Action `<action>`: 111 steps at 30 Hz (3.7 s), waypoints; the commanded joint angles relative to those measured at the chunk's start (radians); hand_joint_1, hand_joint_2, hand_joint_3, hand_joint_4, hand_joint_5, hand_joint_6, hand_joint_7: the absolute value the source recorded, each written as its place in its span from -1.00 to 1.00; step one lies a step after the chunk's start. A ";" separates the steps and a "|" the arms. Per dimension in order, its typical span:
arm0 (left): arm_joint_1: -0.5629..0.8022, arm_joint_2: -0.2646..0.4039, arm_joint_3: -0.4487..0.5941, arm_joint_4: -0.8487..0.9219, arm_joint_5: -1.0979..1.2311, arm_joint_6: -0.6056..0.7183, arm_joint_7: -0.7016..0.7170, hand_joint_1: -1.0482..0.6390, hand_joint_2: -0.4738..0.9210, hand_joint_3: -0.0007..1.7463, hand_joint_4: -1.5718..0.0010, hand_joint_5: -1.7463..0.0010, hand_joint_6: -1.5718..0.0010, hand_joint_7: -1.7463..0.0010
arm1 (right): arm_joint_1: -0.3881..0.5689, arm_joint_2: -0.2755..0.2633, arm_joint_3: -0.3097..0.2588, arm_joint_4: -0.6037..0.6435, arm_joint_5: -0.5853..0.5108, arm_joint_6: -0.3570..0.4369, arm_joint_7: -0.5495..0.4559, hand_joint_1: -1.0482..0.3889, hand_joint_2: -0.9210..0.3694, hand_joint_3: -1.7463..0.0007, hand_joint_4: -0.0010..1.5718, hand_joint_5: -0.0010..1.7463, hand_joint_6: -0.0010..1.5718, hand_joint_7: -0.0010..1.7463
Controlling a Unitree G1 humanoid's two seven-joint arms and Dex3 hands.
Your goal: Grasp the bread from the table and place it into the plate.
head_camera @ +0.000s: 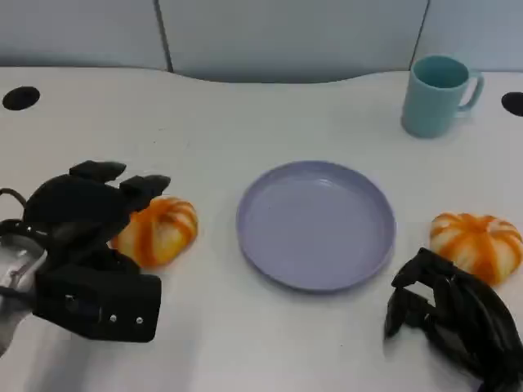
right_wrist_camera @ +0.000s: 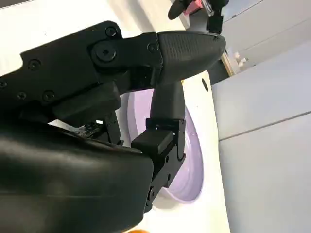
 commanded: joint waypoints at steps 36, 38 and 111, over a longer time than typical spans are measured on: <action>-0.381 -0.208 -0.235 0.705 -0.134 0.125 -0.035 -0.29 0.74 -1.00 0.99 0.90 0.73 0.98 | 0.061 -0.011 -0.003 -0.082 0.005 0.032 -0.008 -0.34 -1.00 0.63 -0.26 1.00 -0.28 0.63; -0.386 -0.209 -0.242 0.716 -0.138 0.122 -0.029 -0.29 0.74 -1.00 0.99 0.90 0.73 0.98 | 0.062 -0.010 -0.003 -0.085 0.005 0.034 -0.009 -0.34 -1.00 0.63 -0.27 1.00 -0.28 0.63; -0.534 -0.335 -0.265 0.753 -0.174 -0.419 0.429 -0.04 0.65 0.09 -0.13 -1.00 0.07 -1.00 | 0.107 -0.003 0.023 -0.157 -0.006 0.054 -0.033 -0.33 -1.00 0.63 -0.21 0.98 -0.24 0.62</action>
